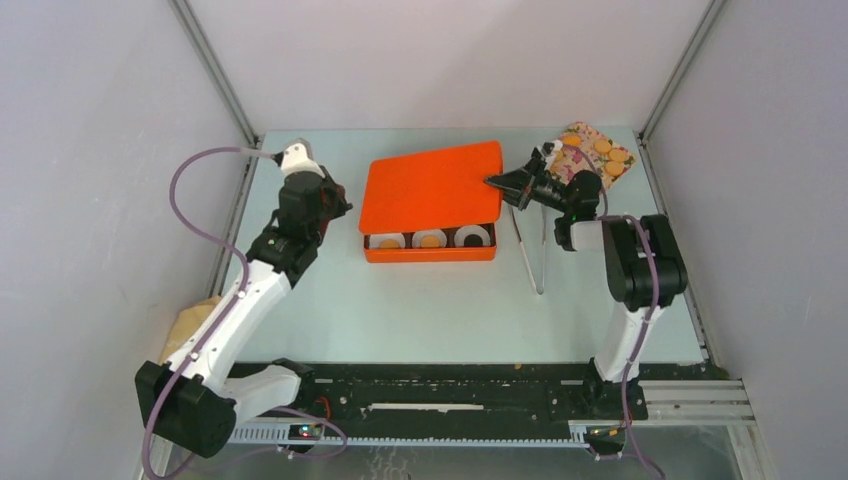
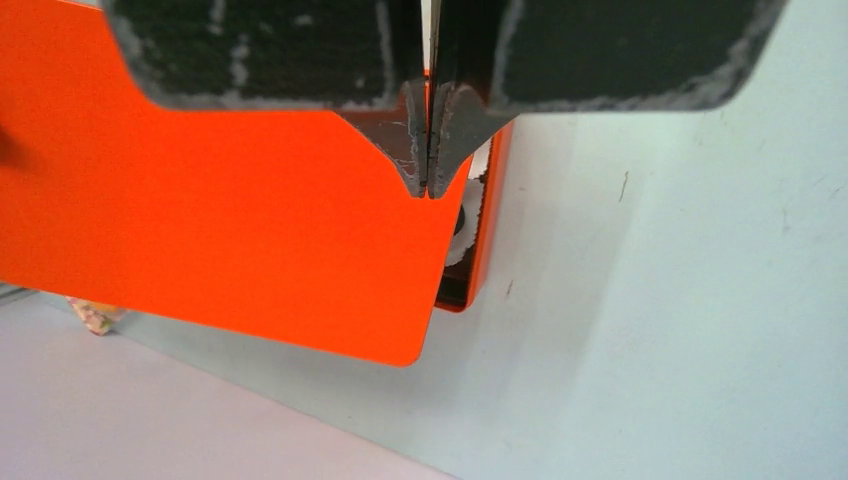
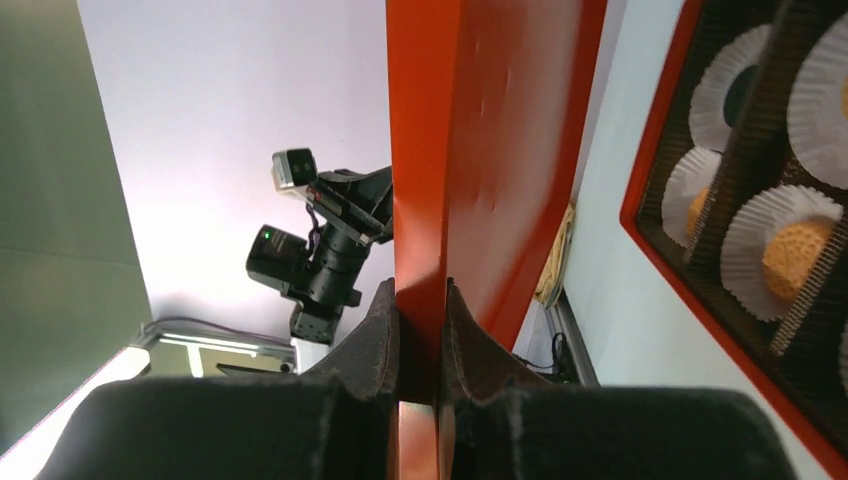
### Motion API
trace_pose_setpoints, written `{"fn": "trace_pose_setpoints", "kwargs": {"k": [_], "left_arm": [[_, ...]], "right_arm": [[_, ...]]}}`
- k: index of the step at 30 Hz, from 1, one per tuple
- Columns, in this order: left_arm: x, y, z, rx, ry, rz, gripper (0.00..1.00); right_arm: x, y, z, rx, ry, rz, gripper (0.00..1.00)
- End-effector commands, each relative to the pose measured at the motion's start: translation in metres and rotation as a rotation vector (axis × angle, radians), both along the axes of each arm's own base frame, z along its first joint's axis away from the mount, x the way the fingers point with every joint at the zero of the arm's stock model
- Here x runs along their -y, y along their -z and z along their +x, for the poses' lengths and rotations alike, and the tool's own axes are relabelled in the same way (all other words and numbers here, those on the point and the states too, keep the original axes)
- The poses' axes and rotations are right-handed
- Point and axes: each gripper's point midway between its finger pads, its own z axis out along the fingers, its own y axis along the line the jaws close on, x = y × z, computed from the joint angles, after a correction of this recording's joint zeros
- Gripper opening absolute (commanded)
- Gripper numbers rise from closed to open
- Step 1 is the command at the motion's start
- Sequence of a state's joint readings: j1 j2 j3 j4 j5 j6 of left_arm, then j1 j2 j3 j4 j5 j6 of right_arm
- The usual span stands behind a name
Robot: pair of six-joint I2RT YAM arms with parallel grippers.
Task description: Pack the cookies
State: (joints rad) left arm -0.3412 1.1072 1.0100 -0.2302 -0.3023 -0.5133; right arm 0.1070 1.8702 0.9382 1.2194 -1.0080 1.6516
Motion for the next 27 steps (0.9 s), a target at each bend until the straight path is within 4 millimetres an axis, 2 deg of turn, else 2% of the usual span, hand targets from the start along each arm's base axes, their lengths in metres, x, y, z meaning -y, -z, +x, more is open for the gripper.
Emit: {"fn": "trace_pose_setpoints", "kwargs": {"k": [1,5,9,20,27], "left_arm": [[-0.021,0.016,-0.003,0.039,-0.137,0.065,0.0],[-0.022,0.043,-0.003,-0.012,-0.149,0.084,0.0],[-0.019,0.06,-0.003,-0.049,-0.135,0.098,0.0],[-0.012,0.071,0.001,-0.068,-0.103,0.108,0.0],[-0.008,0.074,0.003,-0.074,-0.087,0.108,0.0]], "right_arm": [[-0.005,-0.023,-0.004,0.12,-0.054,0.075,0.0],[-0.008,-0.005,0.005,0.086,-0.067,0.063,0.0],[-0.01,0.013,0.012,0.056,-0.077,0.053,0.0],[-0.027,0.055,0.008,-0.033,-0.155,0.0,0.0],[-0.019,0.072,0.012,-0.071,-0.118,-0.014,0.0]]}}
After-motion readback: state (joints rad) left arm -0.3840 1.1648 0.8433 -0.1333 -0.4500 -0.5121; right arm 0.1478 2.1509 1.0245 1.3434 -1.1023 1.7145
